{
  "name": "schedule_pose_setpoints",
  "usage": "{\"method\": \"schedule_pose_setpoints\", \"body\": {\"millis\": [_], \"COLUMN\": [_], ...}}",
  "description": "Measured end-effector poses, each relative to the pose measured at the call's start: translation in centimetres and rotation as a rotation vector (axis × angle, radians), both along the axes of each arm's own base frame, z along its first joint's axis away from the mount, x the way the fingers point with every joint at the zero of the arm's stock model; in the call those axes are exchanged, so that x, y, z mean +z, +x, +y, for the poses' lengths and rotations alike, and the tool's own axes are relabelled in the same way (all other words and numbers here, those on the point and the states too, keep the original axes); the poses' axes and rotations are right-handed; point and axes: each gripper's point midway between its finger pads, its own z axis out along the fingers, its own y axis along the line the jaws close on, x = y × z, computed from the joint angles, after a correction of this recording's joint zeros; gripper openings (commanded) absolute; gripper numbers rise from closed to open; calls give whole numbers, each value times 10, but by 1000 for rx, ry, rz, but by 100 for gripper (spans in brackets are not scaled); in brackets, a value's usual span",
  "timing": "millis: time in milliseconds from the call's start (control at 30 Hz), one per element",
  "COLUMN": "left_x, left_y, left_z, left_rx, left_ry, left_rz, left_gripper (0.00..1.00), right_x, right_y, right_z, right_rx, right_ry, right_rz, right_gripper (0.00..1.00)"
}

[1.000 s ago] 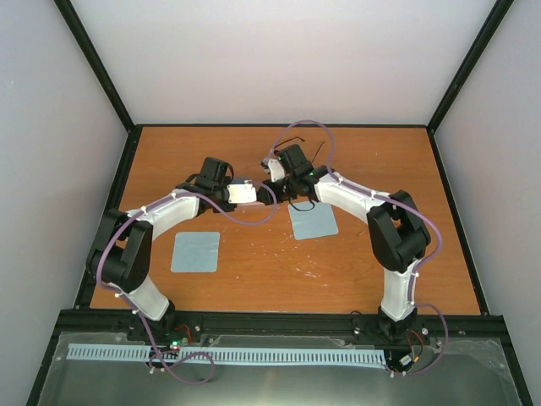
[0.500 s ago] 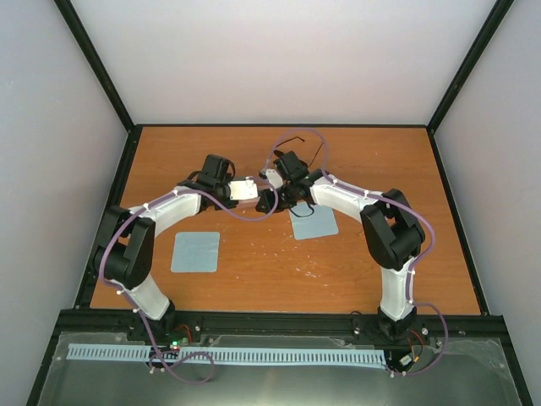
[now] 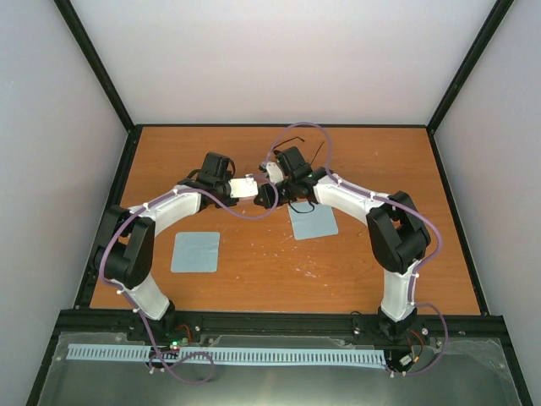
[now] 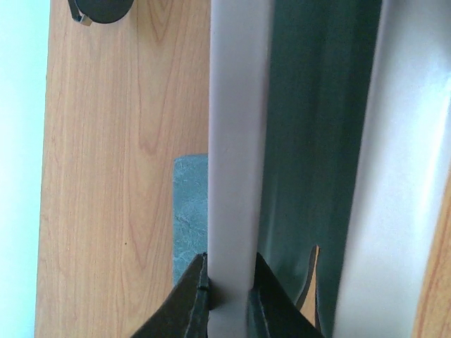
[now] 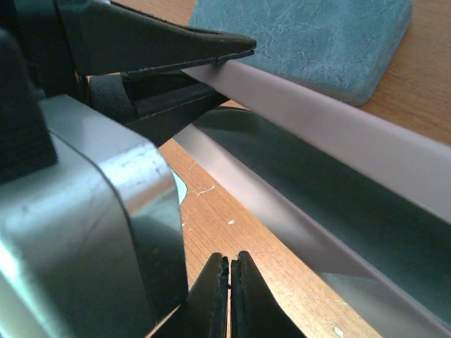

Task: Organize the sunglasses
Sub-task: Open the sunglasses case at the center of the board.

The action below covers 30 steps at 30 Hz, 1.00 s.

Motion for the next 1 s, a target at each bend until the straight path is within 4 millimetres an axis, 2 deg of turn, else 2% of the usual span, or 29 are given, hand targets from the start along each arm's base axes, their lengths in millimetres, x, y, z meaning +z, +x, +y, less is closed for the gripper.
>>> {"method": "schedule_pose_setpoints", "body": {"millis": [300, 533, 633, 800, 1000], "left_x": [-5, -8, -8, -7, -3], "left_y": [-4, -7, -7, -7, -3], "left_z": [1, 1, 0, 1, 0], "left_rx": [3, 9, 13, 24, 27], "left_ry": [-1, -11, -17, -19, -21], "left_rz": [15, 30, 32, 36, 29], "left_gripper": [0, 0, 0, 0, 0], "right_x": [6, 17, 7, -19, -30], "right_y": [14, 39, 40, 28, 16], "right_z": [-5, -8, -5, -6, -11], "right_rx": [-27, -51, -33, -4, 2], "right_ry": [26, 39, 30, -1, -14], "right_rz": [-18, -49, -36, 25, 52], "right_gripper": [3, 3, 3, 3, 3]}}
